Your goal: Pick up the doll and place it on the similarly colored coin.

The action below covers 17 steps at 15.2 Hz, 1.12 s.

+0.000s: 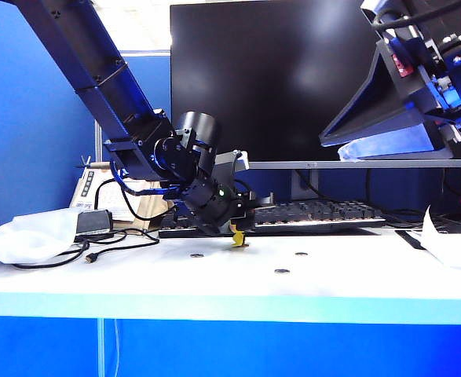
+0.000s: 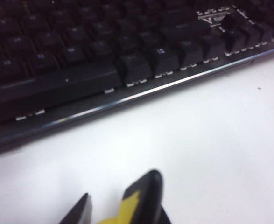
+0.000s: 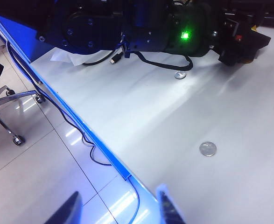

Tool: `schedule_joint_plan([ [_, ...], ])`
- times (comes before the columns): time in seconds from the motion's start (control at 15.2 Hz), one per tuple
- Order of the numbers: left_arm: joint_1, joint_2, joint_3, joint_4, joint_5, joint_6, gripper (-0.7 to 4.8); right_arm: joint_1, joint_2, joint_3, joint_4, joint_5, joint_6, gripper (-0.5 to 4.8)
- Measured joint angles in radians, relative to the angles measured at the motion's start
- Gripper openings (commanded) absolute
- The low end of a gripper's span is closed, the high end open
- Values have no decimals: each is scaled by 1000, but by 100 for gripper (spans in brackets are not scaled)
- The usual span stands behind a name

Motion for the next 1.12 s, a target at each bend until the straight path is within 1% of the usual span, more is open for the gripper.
schedule_joint_plan([
  [0.13,0,0,0,0,24,0,130,0,0,0,0,0,0,213],
  [0.26,0,0,0,0,26,0,138,0,0,0,0,0,0,213],
  [0.33,0,0,0,0,26,0,213,0,0,0,0,0,0,213],
  [0.39,0,0,0,0,26,0,251,0,0,0,0,0,0,213],
  [0.66,0,0,2,0,26,0,251,0,0,0,0,0,0,213],
  [0.72,0,0,2,0,26,0,263,0,0,0,0,0,0,213],
  [0.79,0,0,2,0,26,0,315,0,0,0,0,0,0,213],
  [0.92,-1,-1,2,0,26,1,343,0,0,0,0,0,0,213],
  [1.12,-1,-11,5,5,26,3,344,0,0,0,0,0,0,213],
])
